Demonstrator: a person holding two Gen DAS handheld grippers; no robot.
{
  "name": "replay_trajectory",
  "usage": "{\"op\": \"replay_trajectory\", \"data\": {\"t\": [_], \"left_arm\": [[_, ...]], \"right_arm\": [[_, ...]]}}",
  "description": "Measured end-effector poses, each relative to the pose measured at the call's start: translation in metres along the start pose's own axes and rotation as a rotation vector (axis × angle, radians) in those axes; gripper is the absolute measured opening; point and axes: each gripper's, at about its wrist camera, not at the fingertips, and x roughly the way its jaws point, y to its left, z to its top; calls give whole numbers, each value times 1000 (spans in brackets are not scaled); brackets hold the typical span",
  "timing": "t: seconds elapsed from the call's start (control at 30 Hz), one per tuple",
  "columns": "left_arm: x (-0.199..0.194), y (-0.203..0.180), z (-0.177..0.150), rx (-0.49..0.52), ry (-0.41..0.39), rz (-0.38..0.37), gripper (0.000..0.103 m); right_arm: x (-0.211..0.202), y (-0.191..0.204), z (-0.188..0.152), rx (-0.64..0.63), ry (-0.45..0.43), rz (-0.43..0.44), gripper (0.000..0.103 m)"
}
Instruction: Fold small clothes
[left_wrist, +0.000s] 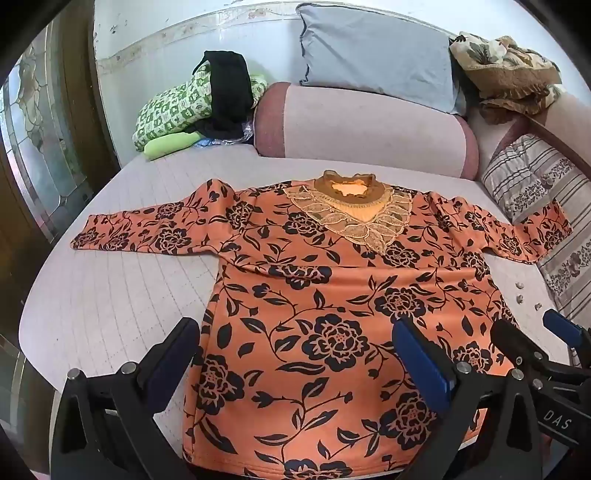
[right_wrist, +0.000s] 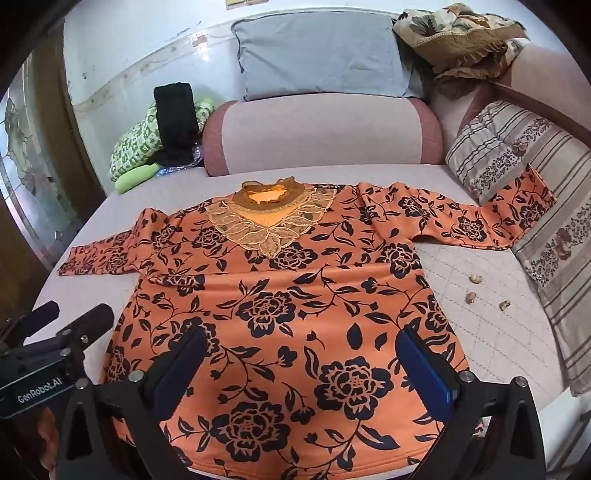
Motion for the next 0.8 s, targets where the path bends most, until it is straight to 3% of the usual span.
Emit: {"op": "replay_trajectory", "data": {"t": [0.8], "left_arm": [[-1, 5, 1, -11, 2, -10, 103]], "right_arm": [[-1, 13, 1, -21, -10, -13, 103]]}}
